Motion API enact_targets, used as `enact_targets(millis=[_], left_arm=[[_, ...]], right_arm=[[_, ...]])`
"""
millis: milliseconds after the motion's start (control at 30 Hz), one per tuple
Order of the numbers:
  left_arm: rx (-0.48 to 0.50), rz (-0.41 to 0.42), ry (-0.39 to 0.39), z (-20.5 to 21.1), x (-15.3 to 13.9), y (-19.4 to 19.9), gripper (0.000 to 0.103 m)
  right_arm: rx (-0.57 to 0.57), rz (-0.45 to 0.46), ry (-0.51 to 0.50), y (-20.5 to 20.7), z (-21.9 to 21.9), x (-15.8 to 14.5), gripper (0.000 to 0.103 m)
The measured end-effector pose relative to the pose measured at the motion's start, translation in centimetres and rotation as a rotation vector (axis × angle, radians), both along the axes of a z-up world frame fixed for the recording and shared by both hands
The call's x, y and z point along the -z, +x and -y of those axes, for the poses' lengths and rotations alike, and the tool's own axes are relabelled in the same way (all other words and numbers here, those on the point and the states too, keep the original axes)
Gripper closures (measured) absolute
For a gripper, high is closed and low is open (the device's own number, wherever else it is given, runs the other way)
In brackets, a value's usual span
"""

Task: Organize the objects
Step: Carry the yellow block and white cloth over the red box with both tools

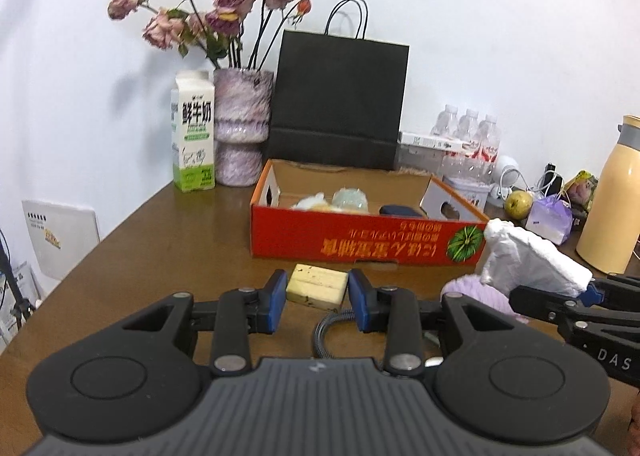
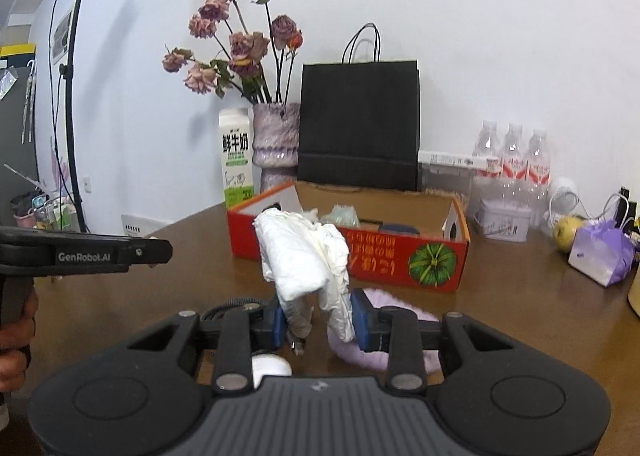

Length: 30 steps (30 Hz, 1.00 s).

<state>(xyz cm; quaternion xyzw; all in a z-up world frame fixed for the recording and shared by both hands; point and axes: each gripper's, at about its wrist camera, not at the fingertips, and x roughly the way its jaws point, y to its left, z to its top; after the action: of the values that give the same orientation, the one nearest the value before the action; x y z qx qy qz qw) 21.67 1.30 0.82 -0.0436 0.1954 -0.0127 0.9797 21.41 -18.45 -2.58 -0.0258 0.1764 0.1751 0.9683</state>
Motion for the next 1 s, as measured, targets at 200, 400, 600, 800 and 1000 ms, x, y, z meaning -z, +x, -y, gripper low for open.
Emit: enact_targets(millis=[200,400,600,800,1000], left_arm=[[0.002,0.019,0.008,1.0,-1.4,1.6,0.069],[0.010,0.037,0.026,1.8,-2.3,3.3,0.069],[0.009,0.054,0.018,2.3,-3.1,5.4,0.069],[0.006,0.058,0.011,2.5,-3.5,7.6,0.069],[-0.006,0.063,-0.009,2.4,-3.9,9.8,0.069]], right_arm=[[-0.001,0.022,-0.006,1.5,-0.3,-1.2,0.072],[0.000,0.031,-0.013,3.4,-0.7,-2.1,0.072],[0.009,0.038,-0.008,5.7,-1.0,-2.8,0.072],[0.014,0.037,-0.006,8.1,-1.3,-3.1,0.072],[0.026,0.031,0.008,10.6,-1.5,-3.1,0.072]])
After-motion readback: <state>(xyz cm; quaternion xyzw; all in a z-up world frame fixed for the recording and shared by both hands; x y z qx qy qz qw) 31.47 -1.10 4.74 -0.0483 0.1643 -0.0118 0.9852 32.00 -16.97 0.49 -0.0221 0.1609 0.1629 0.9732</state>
